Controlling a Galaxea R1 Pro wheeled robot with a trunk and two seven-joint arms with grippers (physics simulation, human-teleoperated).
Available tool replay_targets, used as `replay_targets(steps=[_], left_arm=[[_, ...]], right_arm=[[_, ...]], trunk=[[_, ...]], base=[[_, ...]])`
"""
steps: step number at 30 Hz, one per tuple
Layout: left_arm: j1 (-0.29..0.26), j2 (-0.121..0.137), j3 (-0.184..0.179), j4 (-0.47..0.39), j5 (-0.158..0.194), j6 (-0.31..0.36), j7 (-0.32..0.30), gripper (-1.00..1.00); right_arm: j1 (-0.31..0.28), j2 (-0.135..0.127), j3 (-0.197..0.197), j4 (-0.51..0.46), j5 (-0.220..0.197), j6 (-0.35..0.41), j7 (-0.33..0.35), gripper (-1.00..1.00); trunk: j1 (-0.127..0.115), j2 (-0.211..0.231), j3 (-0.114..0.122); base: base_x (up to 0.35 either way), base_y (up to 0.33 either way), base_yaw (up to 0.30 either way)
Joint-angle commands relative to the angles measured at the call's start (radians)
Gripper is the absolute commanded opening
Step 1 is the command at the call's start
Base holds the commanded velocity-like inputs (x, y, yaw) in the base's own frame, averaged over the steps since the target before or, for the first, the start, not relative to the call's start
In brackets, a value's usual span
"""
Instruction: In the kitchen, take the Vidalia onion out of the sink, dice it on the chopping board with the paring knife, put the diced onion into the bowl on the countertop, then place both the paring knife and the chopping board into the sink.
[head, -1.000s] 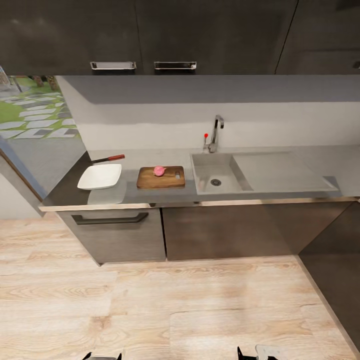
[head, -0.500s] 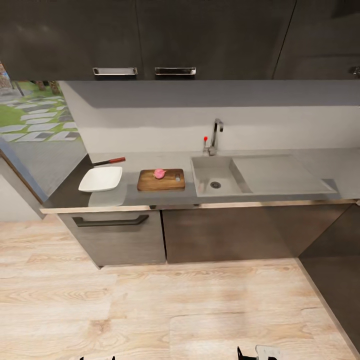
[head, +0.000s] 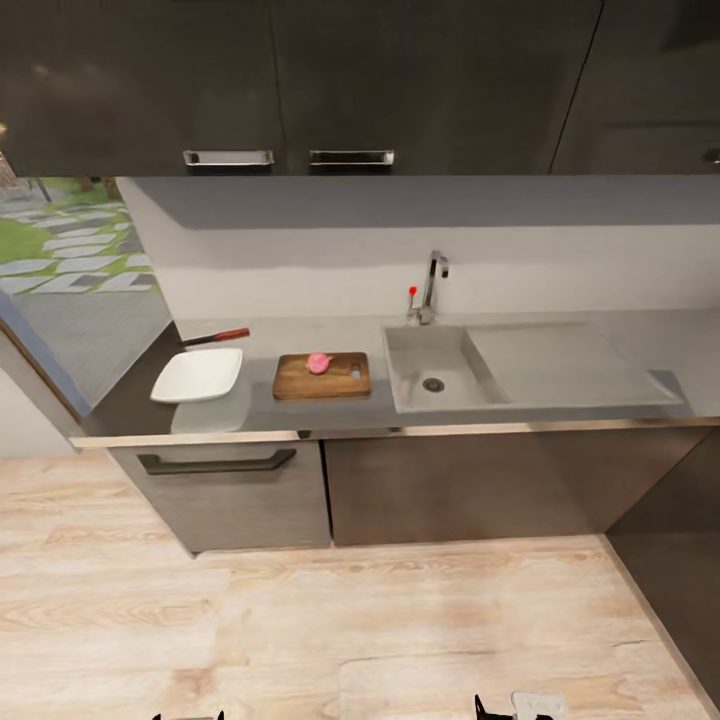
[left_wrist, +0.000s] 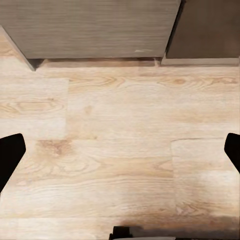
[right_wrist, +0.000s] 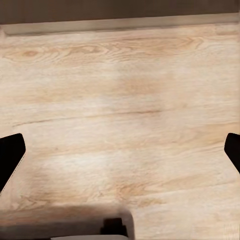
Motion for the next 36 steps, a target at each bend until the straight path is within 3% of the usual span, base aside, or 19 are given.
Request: replay_targets(steps=[1,13,36], left_arm=[[0.000,0.000,0.000,-0.001,0.007,-0.002,0.000,1.00],[0.000,0.000,-0.001,0.000,0.007,-0.002,0.000,1.00],[-0.001,0.000,0.000,0.017,0.007,-0.002,0.000,1.00]], right_arm=[[-0.001,-0.001,0.009,0.000,-0.010,-0.004,-0.005,1.00],[-0.001,0.001,0.009,0.000,-0.008,-0.004,-0.005,1.00],[-0.001,0.000,0.009,0.002,-0.009,-0.030,-0.005,1.00]], trunk=[[0.001,-0.002,0.000],[0.001,-0.002,0.019],[0.001,-0.002,0.055]], base=[[0.270,0.068,0.000],[0.257,0.046,0.025],[0.010,0.000,0.134]])
